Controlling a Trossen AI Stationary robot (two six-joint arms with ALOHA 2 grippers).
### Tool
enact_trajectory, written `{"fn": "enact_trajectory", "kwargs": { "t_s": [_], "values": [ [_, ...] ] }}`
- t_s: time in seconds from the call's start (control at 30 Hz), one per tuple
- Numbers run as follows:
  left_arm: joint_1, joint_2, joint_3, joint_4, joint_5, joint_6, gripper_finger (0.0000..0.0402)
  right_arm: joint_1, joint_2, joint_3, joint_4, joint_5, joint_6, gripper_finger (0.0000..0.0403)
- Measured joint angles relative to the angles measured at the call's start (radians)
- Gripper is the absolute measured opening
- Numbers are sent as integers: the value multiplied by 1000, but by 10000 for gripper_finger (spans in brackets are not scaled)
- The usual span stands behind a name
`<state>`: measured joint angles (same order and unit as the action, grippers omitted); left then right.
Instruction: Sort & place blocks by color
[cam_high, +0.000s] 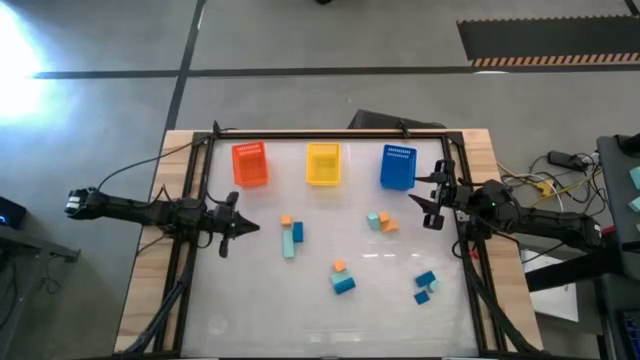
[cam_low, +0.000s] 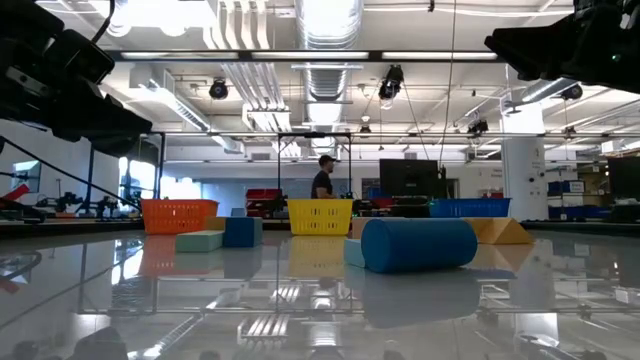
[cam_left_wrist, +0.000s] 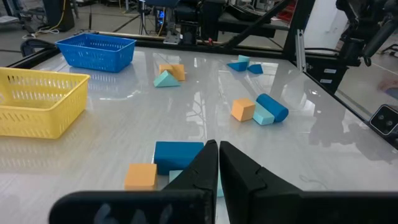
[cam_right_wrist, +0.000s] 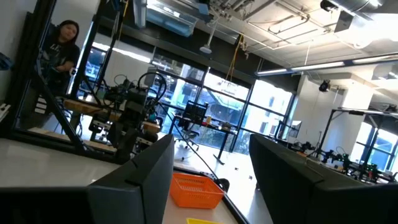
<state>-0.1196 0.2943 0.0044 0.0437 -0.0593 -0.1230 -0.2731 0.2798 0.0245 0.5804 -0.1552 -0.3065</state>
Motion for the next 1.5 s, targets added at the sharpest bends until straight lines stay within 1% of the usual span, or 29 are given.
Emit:
{"fn": "enact_trajectory", "kwargs": {
  "t_s": [0.63, 0.7, 0.77, 0.93, 1.03, 1.13, 1.33, 1.5],
  "values": [
    [0, 0, 0, 10, -3, -2, 0, 0, 0, 0, 0, 0, 0, 201],
    [0, 1, 0, 71, -11, 0, 0, 0, 0, 0, 0, 0, 3, 201],
    [0, 0, 0, 128, -11, 0, 0, 0, 0, 0, 0, -1, 61, 201],
    [0, 0, 0, 297, -14, 0, 0, 0, 0, 0, 0, -1, 375, 201],
    [0, 0, 0, 386, -14, 0, 0, 0, 0, 0, 0, -1, 491, 201],
    [0, 0, 0, 479, -15, 0, 0, 0, 0, 0, 1, -1, 500, 201],
    [0, 0, 0, 642, -18, 0, 0, 0, 0, 0, 1, 0, 393, 201],
    [0, 0, 0, 730, -18, -2, 0, 0, 0, 0, 1, -1, 421, 201]
  ]
}}
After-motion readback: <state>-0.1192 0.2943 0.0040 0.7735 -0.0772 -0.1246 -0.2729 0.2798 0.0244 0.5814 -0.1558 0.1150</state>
